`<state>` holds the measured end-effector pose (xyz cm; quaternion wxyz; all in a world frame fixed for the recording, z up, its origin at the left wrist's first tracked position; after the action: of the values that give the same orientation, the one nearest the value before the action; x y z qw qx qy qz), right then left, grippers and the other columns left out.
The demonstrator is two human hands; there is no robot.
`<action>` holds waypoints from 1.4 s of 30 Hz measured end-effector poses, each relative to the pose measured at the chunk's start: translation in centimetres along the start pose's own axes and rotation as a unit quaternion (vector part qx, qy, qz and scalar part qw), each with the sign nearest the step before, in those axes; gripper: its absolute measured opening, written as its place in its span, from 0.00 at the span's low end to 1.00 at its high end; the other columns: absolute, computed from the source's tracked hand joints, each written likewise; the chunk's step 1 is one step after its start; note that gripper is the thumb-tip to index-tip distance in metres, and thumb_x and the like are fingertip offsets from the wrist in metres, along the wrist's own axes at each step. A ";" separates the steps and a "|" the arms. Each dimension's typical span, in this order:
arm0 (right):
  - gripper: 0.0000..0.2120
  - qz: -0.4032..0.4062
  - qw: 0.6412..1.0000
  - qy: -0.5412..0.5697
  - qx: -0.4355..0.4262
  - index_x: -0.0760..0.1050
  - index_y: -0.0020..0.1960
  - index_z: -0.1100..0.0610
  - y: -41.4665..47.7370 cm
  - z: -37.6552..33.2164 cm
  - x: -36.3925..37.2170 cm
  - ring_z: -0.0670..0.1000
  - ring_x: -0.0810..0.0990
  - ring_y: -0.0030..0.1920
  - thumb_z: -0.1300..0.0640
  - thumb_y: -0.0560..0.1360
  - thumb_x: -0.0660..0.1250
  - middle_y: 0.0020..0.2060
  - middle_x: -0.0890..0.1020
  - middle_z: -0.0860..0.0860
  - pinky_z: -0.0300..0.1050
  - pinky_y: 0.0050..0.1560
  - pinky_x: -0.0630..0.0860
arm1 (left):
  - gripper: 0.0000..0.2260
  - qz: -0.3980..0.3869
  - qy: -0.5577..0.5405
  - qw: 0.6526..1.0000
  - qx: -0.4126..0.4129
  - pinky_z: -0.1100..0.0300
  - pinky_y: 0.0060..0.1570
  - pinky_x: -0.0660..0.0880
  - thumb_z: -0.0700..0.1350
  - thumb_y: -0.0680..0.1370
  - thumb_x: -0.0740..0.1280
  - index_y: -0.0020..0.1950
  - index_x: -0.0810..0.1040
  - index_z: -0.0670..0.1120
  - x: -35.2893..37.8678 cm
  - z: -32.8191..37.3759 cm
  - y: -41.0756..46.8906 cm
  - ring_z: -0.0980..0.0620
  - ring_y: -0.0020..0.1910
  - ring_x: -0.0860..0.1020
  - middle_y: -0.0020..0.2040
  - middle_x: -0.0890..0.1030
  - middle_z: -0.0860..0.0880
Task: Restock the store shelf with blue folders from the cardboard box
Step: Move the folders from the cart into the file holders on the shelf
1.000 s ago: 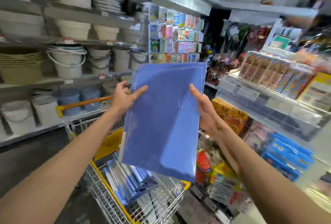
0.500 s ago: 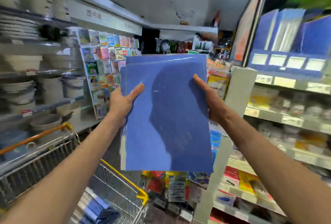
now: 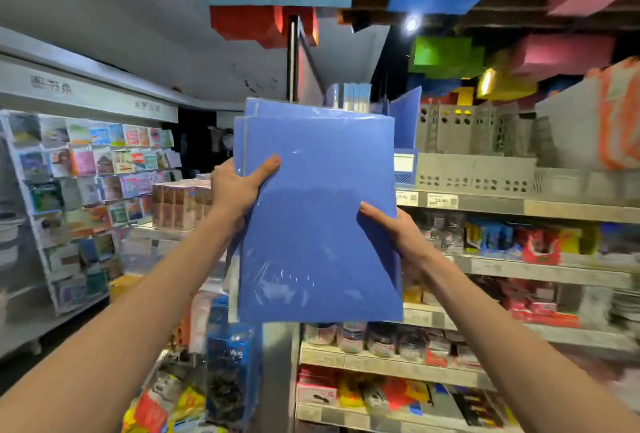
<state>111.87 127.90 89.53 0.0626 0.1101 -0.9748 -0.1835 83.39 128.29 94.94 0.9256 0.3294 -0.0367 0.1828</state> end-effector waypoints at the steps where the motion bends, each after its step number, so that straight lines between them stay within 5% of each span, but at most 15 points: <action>1: 0.18 0.026 0.999 -0.009 -0.022 0.79 0.64 0.60 -0.1 -1.0 -2.1 0.60 0.84 0.57 0.54 0.76 0.72 0.56 0.85 0.57 0.55 0.57 0.80 | 0.17 -0.003 0.007 1.000 0.005 0.54 0.43 0.82 0.50 0.71 0.80 0.55 0.85 0.43 2.3 0.1 0.1 0.50 0.45 0.86 0.49 0.87 0.47; 7: 0.10 0.113 0.987 -0.047 -0.103 0.81 0.58 0.54 -0.7 -6.9 -12.4 0.51 0.86 0.52 0.55 0.77 0.72 0.52 0.87 0.49 0.46 0.49 0.82 | 0.14 -0.043 0.047 0.997 0.039 0.67 0.37 0.79 0.50 0.74 0.78 0.55 0.83 0.45 15.2 2.1 1.3 0.67 0.35 0.81 0.45 0.85 0.53; 11: 0.12 0.159 0.976 -0.039 -0.141 0.80 0.59 0.56 0.0 -9.9 -17.3 0.54 0.87 0.49 0.57 0.77 0.72 0.50 0.87 0.51 0.47 0.44 0.83 | 0.31 -0.073 0.139 0.986 0.054 0.56 0.50 0.79 0.66 0.69 0.76 0.60 0.78 0.45 20.6 2.6 3.6 0.53 0.52 0.83 0.54 0.84 0.48; 14: 0.14 0.227 0.956 -0.063 -0.177 0.81 0.59 0.57 1.4 -12.2 -20.9 0.55 0.87 0.49 0.56 0.75 0.75 0.50 0.87 0.52 0.54 0.50 0.84 | 0.36 -0.095 0.169 0.979 0.062 0.48 0.56 0.79 0.70 0.64 0.75 0.62 0.72 0.50 23.9 3.0 5.0 0.48 0.52 0.83 0.53 0.84 0.48; 19: 0.11 0.363 0.891 -0.131 -0.239 0.81 0.50 0.55 4.3 -16.1 -26.1 0.51 0.85 0.45 0.52 0.71 0.77 0.44 0.86 0.48 0.55 0.51 0.83 | 0.29 -0.112 0.268 0.946 0.146 0.47 0.60 0.76 0.64 0.72 0.74 0.65 0.72 0.50 28.6 3.6 7.0 0.46 0.54 0.81 0.57 0.82 0.49; 22: 0.18 0.419 0.848 -0.185 -0.268 0.80 0.46 0.56 6.3 -17.5 -28.1 0.54 0.84 0.47 0.42 0.66 0.75 0.43 0.85 0.49 0.58 0.51 0.81 | 0.26 -0.120 0.310 0.919 0.211 0.51 0.57 0.76 0.62 0.74 0.73 0.65 0.72 0.51 31.3 3.2 8.9 0.46 0.54 0.81 0.57 0.82 0.50; 28: 0.10 0.466 0.808 -0.207 -0.296 0.80 0.46 0.53 11.7 -19.6 -30.5 0.55 0.83 0.50 0.49 0.70 0.75 0.44 0.84 0.49 0.53 0.54 0.80 | 0.25 -0.154 0.350 0.883 0.272 0.49 0.58 0.77 0.59 0.77 0.70 0.69 0.70 0.50 36.9 -0.2 13.4 0.46 0.60 0.80 0.64 0.81 0.48; 34: 0.07 0.487 0.783 -0.214 -0.323 0.79 0.49 0.53 18.5 -21.4 -31.2 0.58 0.77 0.58 0.52 0.73 0.73 0.46 0.82 0.50 0.48 0.56 0.74 | 0.25 -0.165 0.334 0.885 0.278 0.51 0.59 0.75 0.58 0.78 0.70 0.70 0.70 0.51 42.1 -4.5 19.1 0.48 0.64 0.79 0.67 0.79 0.50; 42: 0.13 0.472 0.799 -0.191 -0.319 0.80 0.54 0.53 26.2 -20.7 -32.7 0.54 0.77 0.56 0.48 0.73 0.72 0.52 0.83 0.51 0.47 0.53 0.75 | 0.35 -0.196 0.353 0.880 0.250 0.45 0.64 0.73 0.61 0.78 0.68 0.79 0.60 0.47 47.4 -10.5 23.7 0.43 0.68 0.76 0.71 0.76 0.45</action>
<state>141.85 152.38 115.73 -0.0146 -0.4271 -0.7847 -0.4490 118.34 166.73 109.78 0.7809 0.4638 0.4049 0.1052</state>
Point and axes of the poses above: each hand's wrist, its own y-axis towards the middle knuckle, its own x-axis out of the palm, z = x × y, the point moved 7 cm from there along y, towards the middle knuckle
